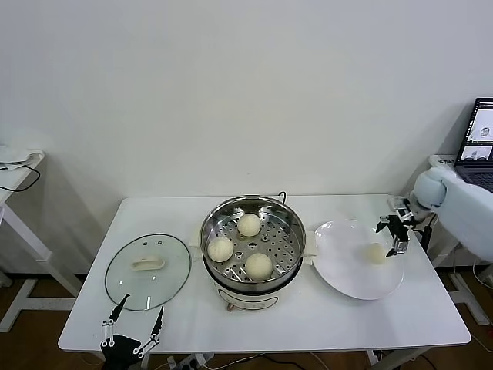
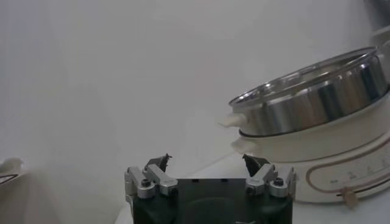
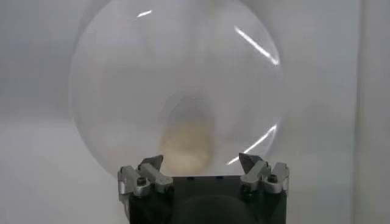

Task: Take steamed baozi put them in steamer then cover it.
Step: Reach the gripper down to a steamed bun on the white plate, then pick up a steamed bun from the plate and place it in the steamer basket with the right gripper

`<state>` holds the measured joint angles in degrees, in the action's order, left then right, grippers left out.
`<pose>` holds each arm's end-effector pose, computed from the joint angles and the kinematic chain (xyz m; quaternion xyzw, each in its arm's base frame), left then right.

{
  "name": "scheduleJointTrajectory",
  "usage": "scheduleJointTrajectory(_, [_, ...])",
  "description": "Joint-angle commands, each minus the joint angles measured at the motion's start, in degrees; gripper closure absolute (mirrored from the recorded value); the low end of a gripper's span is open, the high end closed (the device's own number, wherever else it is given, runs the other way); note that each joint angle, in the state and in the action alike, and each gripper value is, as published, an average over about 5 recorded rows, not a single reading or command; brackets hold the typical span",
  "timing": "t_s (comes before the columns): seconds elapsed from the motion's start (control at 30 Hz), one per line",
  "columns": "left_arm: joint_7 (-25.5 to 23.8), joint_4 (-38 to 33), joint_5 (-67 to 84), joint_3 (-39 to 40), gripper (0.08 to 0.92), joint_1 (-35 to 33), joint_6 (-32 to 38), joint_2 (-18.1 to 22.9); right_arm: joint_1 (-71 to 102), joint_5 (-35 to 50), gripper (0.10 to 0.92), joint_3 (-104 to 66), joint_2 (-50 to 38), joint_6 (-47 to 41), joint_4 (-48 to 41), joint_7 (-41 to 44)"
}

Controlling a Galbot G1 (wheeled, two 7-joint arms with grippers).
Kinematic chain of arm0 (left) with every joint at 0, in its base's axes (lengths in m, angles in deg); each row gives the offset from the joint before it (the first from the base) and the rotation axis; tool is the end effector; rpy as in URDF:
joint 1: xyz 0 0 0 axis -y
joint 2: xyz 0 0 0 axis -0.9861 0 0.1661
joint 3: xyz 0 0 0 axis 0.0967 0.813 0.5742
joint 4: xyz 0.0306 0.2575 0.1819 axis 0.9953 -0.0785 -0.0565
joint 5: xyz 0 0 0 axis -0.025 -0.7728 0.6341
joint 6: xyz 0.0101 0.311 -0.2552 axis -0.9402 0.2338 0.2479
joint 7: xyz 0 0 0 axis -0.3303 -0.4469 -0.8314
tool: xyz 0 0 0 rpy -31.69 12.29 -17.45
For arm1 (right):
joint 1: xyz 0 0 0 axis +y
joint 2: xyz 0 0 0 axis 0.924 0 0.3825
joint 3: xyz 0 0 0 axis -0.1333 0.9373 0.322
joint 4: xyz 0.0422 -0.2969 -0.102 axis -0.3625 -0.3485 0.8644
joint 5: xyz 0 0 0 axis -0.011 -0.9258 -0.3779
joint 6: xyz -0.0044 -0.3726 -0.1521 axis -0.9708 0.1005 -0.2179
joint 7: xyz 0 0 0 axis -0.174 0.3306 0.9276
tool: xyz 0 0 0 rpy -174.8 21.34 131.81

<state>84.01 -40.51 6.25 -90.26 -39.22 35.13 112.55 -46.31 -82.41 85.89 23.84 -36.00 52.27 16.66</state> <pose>0.1393 0.0826 -0.3579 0.0873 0.9775 0.1916 0.0154 0.5880 -0.2443 -0.2056 0.4918 -0.5399 0.5152 0.4485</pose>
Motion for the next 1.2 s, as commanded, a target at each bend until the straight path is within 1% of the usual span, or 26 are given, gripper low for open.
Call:
scheduleJointTrajectory(0.03, [0.0,0.4,-0.1,0.0,0.177,0.0,0.2,0.1,4.4,-1.7,0.203,-2.7,3.0,0.1,-4.9,-2.5])
scheduleJointTrajectory(0.23, [0.0,0.4,0.0,0.0,0.177,0.1,0.1,0.1,4.5,-2.2,0.203,-2.9,3.9,0.0,-5.4,-3.5])
scheduleJointTrajectory(0.3, [0.0,0.4,0.1,0.0,0.177,0.1,0.1,0.1,4.5,-2.3,0.214,-2.9,3.9,-0.1,-5.4,-3.6])
scheduleJointTrajectory(0.4, [0.0,0.5,0.1,0.0,0.177,0.1,0.2,0.2,4.6,-2.2,0.272,-2.9,3.8,-0.3,-5.1,-3.5])
scheduleJointTrajectory(0.57, [0.0,0.5,0.1,-0.1,0.177,0.2,0.2,0.1,3.4,-1.3,0.406,-2.7,3.0,-0.7,-3.8,-2.9])
scheduleJointTrajectory(0.67, [0.0,0.5,0.1,-0.1,0.177,0.2,0.2,0.1,0.4,0.4,0.44,-1.8,1.9,-1.4,-1.7,-1.5])
scheduleJointTrajectory(0.8, [0.0,0.6,0.1,0.2,0.177,0.5,0.0,0.0,-6.9,5.3,0.44,1.4,0.0,-2.9,3.6,2.8])
scheduleJointTrajectory(0.97, [0.0,0.8,0.1,0.7,0.177,1.0,-0.1,-0.3,-20.3,12.9,0.44,10.4,-0.6,-5.9,14.5,9.1])
scheduleJointTrajectory(1.07, [0.0,0.9,0.2,0.8,0.177,1.3,-0.1,-0.5,-29.4,18.7,0.44,17.0,1.0,-7.6,20.4,10.4])
scheduleJointTrajectory(1.2, [0.0,1.0,0.4,0.9,0.177,1.7,-0.1,-0.6,-38.5,27.7,0.44,23.7,5.3,-9.9,26.7,10.2])
